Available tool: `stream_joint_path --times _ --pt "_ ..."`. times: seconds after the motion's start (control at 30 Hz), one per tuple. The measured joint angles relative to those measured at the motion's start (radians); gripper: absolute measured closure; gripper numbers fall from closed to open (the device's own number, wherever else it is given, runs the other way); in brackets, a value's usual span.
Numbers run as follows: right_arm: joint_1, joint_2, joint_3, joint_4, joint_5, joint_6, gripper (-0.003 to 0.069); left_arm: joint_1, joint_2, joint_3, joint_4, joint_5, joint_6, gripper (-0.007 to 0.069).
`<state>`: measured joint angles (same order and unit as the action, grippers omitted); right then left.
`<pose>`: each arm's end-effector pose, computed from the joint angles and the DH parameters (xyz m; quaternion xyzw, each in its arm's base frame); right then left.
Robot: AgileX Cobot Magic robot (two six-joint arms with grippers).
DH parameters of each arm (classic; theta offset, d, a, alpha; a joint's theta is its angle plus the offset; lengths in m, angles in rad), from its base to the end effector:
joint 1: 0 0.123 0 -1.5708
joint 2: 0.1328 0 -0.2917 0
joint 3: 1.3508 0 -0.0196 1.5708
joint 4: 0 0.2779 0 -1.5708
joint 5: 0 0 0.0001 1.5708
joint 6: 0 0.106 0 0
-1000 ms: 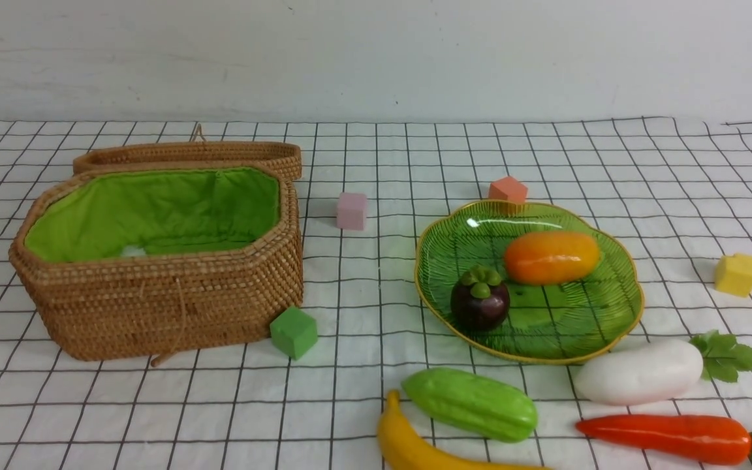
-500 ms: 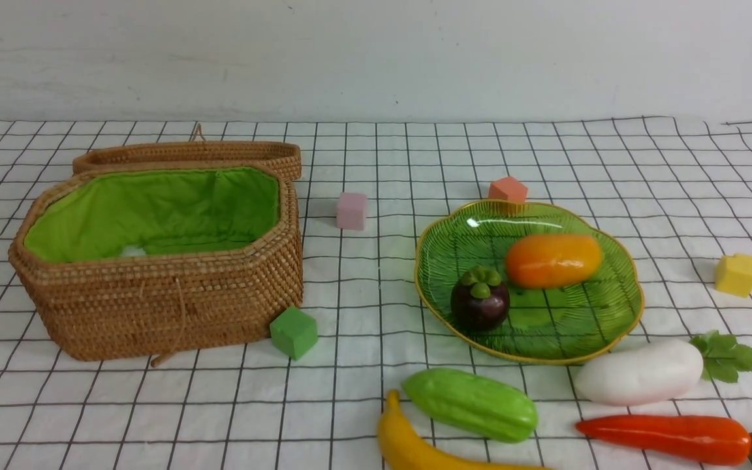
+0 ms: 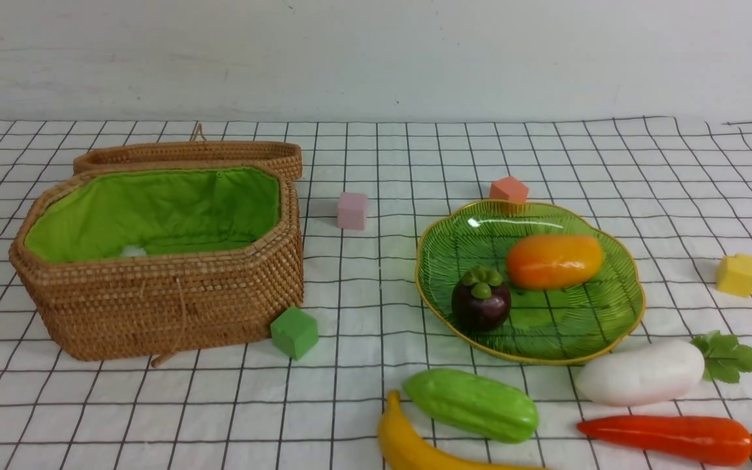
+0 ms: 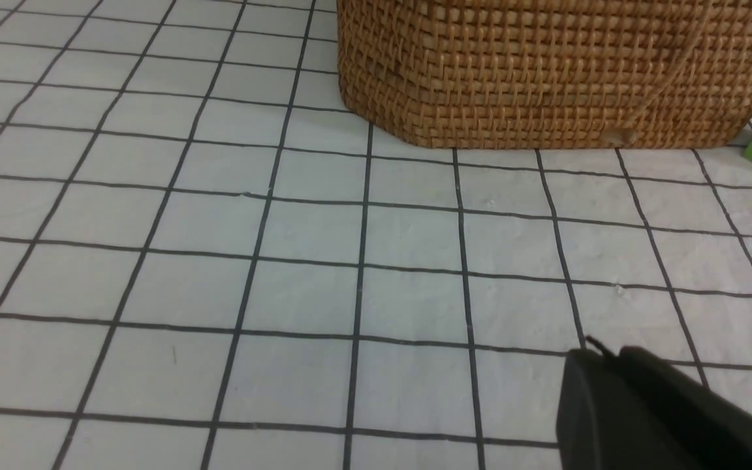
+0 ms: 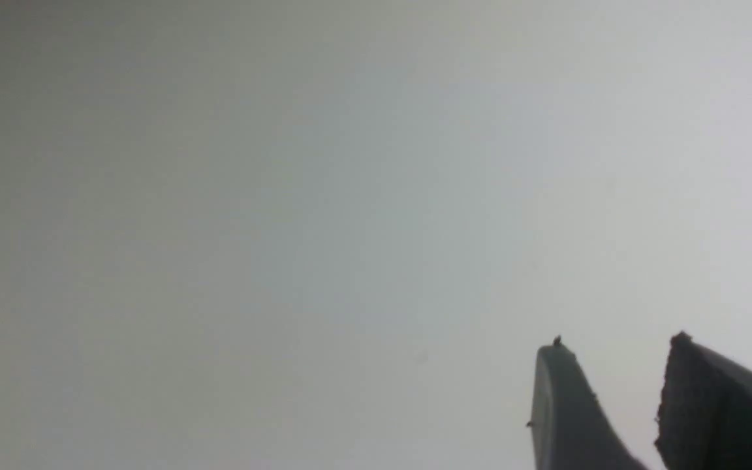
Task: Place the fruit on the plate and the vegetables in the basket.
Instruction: Use the right arm to grab a banana and put it into the right plate
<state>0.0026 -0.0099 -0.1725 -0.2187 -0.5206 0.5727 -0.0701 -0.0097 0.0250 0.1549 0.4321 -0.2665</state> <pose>0.0481 0.0115 0.3257 0.0236 0.3872 0.1966 0.9005 0.0857 0.0009 0.1614 -0.0412 0.8198 -0.0293 0.5704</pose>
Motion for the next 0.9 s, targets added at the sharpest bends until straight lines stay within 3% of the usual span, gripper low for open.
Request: stream_joint_path --times 0.1,0.13,0.2,0.27,0.33,0.53,0.63,0.67,0.8,0.87,0.9 --pt "0.000 0.060 -0.250 0.007 0.206 0.105 0.0421 0.000 0.000 0.000 0.000 0.000 0.000 0.0594" --pt "0.000 0.074 -0.283 0.007 0.220 0.111 0.0421 0.000 0.000 0.000 0.000 0.000 0.000 0.0593" --pt "0.000 0.194 -0.480 -0.021 0.424 0.127 0.0421 0.000 0.000 0.000 0.000 0.000 0.000 0.0589" --pt "0.000 0.248 -0.555 -0.041 0.521 0.128 0.0421 0.000 0.000 0.000 0.000 0.000 0.000 0.0587" --pt "0.000 0.396 -0.712 -0.093 0.784 0.131 0.0421 0.000 0.000 0.000 0.000 0.000 0.000 0.0585" --pt "0.000 0.715 -0.792 -0.144 1.215 0.035 0.0421 0.000 0.000 0.000 0.000 0.000 0.000 0.0583" --pt "0.010 0.803 -0.773 -0.068 1.260 -0.018 0.0421 0.000 0.000 0.000 0.000 0.000 0.000 0.0582" --pt "0.027 0.862 -0.754 0.025 1.293 -0.081 0.0421 0.000 0.000 0.000 0.000 0.000 0.000 0.0582" --pt "0.102 1.022 -0.734 0.348 1.422 -0.411 0.0419 0.000 0.000 0.000 0.000 0.000 0.000 0.0582" --pt "0.168 1.123 -0.731 0.529 1.472 -0.647 0.0410 0.000 0.000 0.000 0.000 0.000 0.000 0.0582" --pt "0.174 1.131 -0.731 0.558 1.475 -0.664 0.0407 0.000 0.000 0.000 0.000 0.000 0.000 0.0582"
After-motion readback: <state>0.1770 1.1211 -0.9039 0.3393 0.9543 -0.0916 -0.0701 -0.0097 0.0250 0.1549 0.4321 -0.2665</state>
